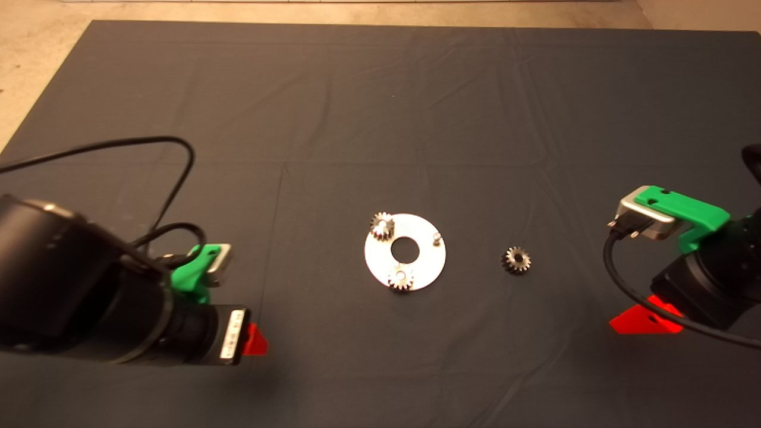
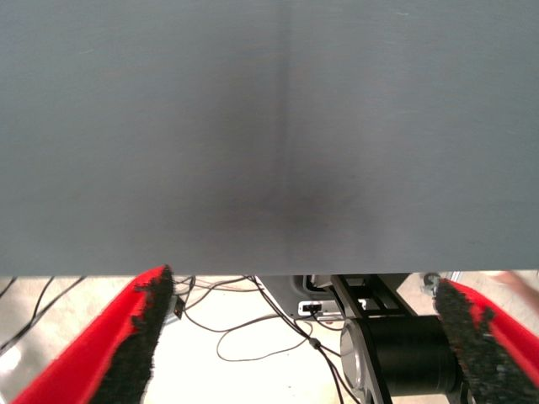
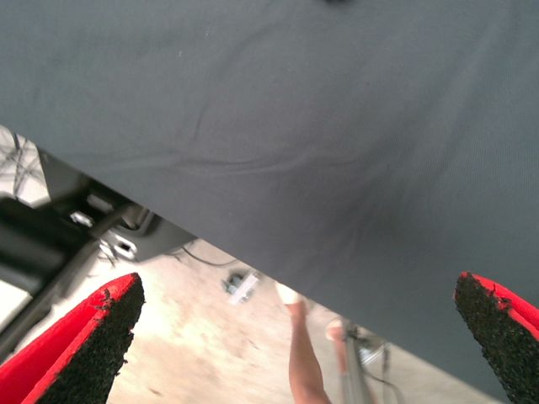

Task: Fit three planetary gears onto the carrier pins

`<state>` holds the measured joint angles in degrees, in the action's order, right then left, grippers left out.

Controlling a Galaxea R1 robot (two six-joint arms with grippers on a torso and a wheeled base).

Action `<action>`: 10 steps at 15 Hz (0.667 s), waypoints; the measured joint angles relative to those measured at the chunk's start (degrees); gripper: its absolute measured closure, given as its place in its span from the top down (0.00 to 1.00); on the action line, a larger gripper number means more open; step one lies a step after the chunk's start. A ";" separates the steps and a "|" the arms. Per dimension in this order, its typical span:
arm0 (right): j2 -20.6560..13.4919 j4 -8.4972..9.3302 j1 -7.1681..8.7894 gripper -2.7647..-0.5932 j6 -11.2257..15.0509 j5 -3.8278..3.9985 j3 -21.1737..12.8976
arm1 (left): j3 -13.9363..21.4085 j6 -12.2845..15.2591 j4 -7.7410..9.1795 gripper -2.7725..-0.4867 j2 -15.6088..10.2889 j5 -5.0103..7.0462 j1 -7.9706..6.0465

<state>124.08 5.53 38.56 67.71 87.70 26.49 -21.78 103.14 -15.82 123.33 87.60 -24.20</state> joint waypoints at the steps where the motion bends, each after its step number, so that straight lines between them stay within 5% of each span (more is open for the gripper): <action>1: 0.20 0.06 -0.46 0.99 -2.33 -0.01 0.61 | 0.36 0.07 0.76 0.80 -0.78 0.02 -0.18; 4: 0.36 0.06 -1.38 0.99 -10.94 0.00 1.63 | 0.90 -1.39 2.62 0.81 -2.33 -0.14 -0.30; 7: 0.36 -0.59 -4.17 0.99 -12.85 -0.01 1.87 | 0.92 -2.51 3.69 0.81 -3.54 -0.12 -0.30; 10: 0.12 -7.29 -9.01 0.99 -13.78 0.00 1.32 | 0.92 -2.98 5.78 0.81 -3.68 -0.17 -0.61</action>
<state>124.20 -1.76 29.54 53.94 87.70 27.81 -20.86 100.16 -10.05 119.65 87.43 -24.81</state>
